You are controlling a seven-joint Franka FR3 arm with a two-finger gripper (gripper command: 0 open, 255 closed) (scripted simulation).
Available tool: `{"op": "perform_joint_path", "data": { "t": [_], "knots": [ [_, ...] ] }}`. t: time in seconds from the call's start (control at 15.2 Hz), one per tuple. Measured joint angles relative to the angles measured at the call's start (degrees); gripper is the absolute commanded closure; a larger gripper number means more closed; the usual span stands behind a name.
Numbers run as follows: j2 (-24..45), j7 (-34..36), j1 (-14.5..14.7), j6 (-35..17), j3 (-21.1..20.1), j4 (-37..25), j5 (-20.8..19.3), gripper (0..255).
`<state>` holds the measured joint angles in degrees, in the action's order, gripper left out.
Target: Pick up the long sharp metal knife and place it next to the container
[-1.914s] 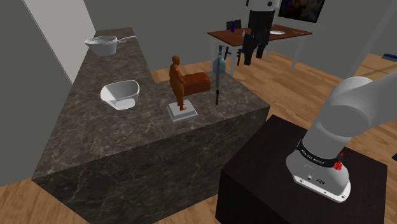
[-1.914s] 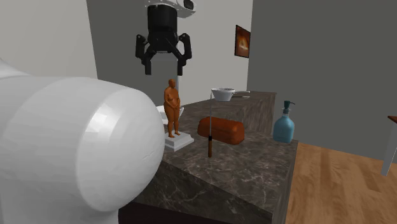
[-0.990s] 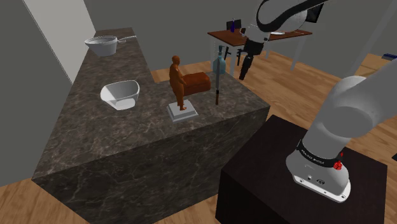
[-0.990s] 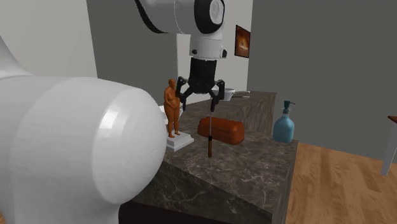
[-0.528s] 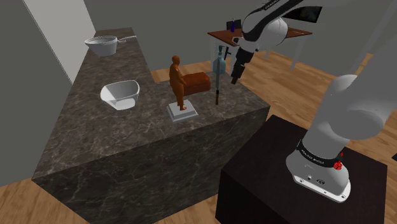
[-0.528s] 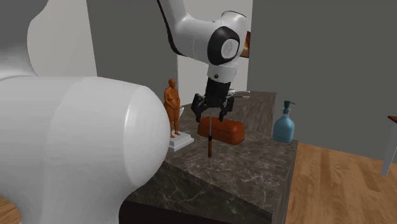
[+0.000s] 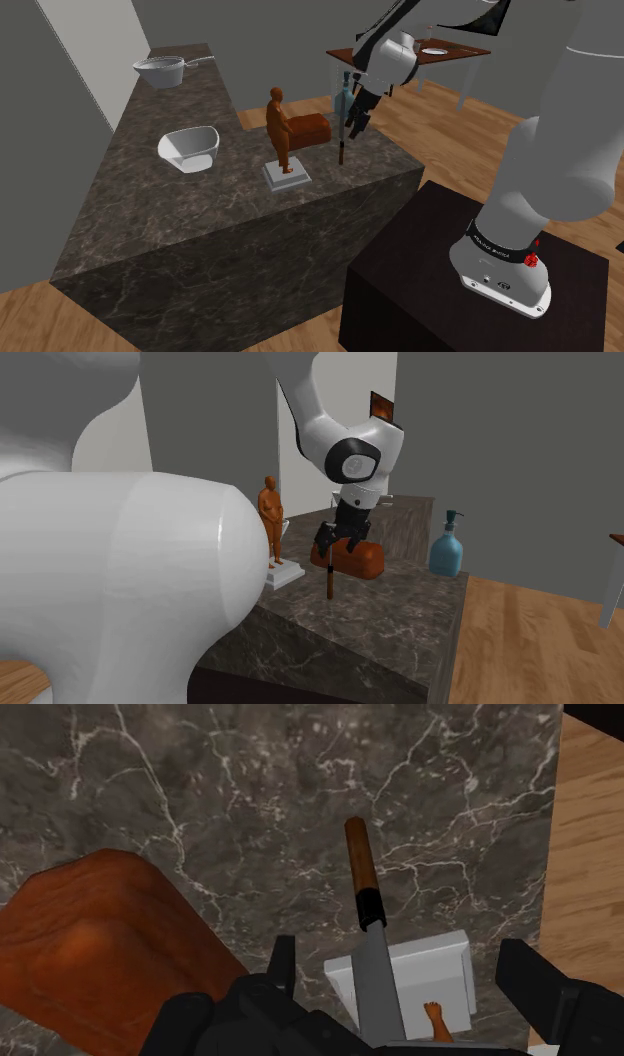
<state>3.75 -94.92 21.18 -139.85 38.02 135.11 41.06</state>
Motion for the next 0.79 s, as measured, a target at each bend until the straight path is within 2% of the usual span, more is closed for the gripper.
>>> {"op": "perform_joint_path", "data": {
  "t": [0.26, 0.4, 0.79],
  "knots": [
    [4.4, -4.4, -0.2, -1.0, -1.4, -1.1, 5.9, 0],
    [5.6, -5.5, -0.3, -1.4, -1.9, -1.3, 7.6, 0],
    [6.2, -6.1, -0.4, -1.5, -2.2, -1.6, 8.5, 0]
  ]
}}
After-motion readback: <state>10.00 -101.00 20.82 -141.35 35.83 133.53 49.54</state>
